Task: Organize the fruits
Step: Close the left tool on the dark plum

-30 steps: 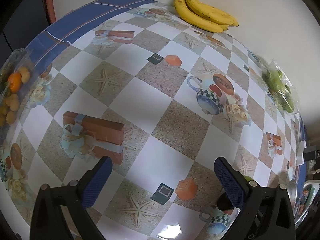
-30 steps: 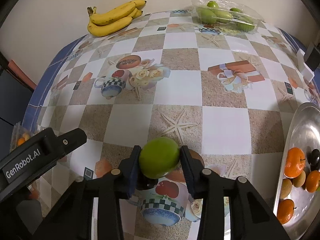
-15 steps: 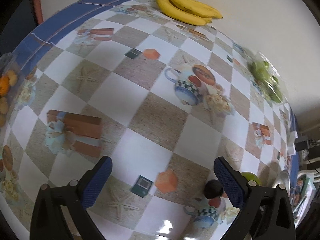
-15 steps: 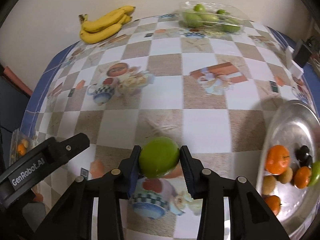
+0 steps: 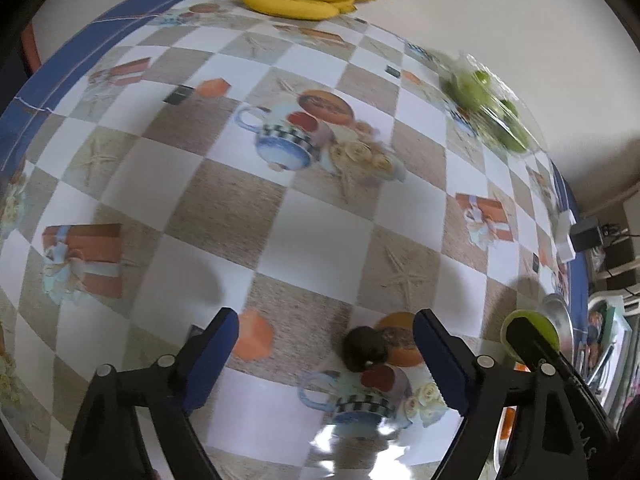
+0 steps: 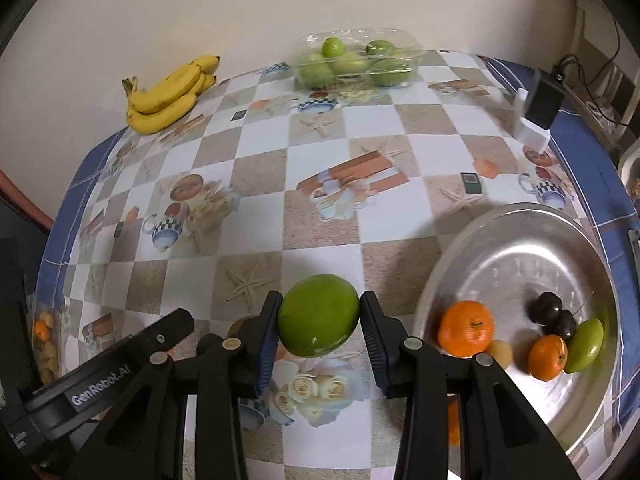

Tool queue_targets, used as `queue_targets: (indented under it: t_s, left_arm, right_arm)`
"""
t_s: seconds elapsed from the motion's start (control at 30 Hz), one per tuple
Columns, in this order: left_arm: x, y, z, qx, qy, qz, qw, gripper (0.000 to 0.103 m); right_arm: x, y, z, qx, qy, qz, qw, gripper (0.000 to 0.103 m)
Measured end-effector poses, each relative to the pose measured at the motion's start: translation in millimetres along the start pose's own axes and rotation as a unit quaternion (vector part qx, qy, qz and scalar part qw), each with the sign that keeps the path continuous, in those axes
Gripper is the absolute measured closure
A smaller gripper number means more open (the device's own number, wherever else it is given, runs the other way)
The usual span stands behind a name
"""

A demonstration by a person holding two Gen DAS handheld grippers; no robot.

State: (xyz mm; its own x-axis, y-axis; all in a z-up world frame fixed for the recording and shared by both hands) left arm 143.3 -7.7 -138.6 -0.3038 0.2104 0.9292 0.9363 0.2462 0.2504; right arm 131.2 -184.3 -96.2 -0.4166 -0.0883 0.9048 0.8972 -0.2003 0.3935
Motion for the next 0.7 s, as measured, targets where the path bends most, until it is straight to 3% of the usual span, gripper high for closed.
queue_targets:
  t_s: [0.2,0.47,0.7]
  left_arm:
    - [-7.5,-6.8,-14.7,-0.013,-0.006,0.014,0.9998,0.025]
    - [-14.1,-11.0,-22.6,-0.015,-0.005,0.022,0.9996,0.055]
    - [-17.8,-12.1,-23.0,-0.016,0.001,0.026,0.9995,0.07]
  right_arm:
    - [1.9,-2.2,-4.6,0.009,-0.005,0.002,1.0,0.062]
    - [4.7,-2.6,-8.7,0.013,-0.006,0.0,1.0,0.062]
    - [5.1,-2.5,-10.3,0.011,-0.003,0.002,1.0,0.062]
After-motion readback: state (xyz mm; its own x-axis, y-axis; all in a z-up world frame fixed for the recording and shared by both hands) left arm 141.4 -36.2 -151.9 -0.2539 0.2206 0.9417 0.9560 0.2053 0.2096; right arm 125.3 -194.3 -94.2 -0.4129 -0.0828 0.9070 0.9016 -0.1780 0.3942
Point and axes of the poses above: each gripper's, at about its wrist camera, not at the fingertips, and x roughly against the way its jaws point, z to its left, y to its top, the point moved 6 cm from there along -x, roughly the way its jaws point, and after that the axes turned 1 degree about y, right-handed, at the moved point
